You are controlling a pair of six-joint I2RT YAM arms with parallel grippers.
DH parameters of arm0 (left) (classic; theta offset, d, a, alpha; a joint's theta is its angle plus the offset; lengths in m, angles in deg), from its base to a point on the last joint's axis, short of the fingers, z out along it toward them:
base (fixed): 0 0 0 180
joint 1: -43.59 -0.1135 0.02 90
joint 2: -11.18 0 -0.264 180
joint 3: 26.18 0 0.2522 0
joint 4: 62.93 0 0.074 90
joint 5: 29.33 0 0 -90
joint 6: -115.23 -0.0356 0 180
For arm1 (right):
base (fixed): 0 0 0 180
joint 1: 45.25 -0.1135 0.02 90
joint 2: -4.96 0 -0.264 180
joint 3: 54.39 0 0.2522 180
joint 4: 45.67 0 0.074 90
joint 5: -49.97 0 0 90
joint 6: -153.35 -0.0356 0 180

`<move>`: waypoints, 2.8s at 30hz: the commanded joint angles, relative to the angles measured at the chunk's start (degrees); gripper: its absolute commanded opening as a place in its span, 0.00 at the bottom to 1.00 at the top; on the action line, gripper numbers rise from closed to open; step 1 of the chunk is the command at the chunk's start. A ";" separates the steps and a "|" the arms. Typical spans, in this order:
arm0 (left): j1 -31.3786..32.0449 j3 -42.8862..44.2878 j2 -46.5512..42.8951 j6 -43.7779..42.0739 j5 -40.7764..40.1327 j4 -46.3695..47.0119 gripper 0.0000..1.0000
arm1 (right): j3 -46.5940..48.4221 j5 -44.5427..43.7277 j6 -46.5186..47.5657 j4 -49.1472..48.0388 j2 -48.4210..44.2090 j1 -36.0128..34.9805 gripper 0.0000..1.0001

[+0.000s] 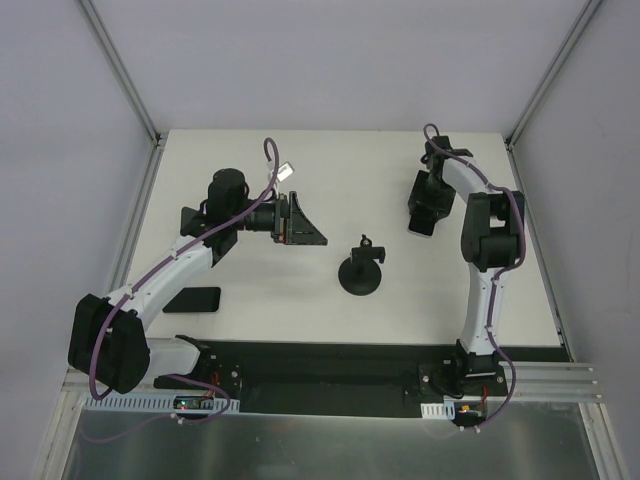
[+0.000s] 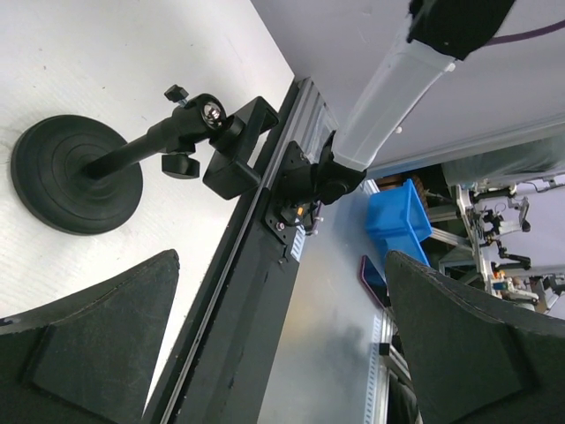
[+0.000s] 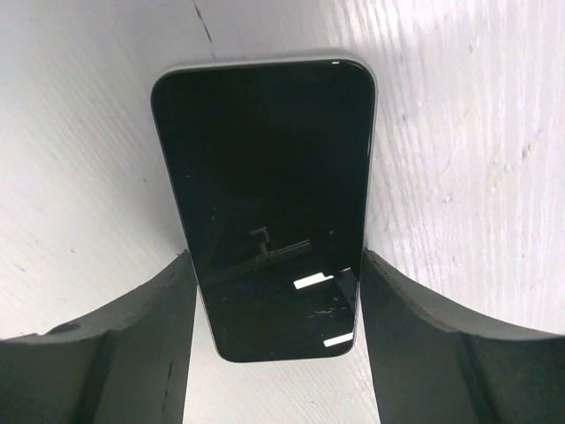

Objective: Place the phone on the phone stand

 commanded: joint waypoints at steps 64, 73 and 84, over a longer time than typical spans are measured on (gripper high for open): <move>23.67 33.93 7.79 -13.22 -32.00 -31.04 0.00 | -40.43 -6.63 33.50 -17.94 -78.78 -49.64 0.36; 23.58 25.41 -8.71 -11.12 -49.24 -19.20 0.00 | -48.69 -6.76 13.72 -22.32 -84.84 -49.55 0.96; 23.58 -0.43 -23.07 6.46 -48.63 26.60 0.00 | -59.59 6.05 -11.60 -51.22 -94.07 -46.92 0.97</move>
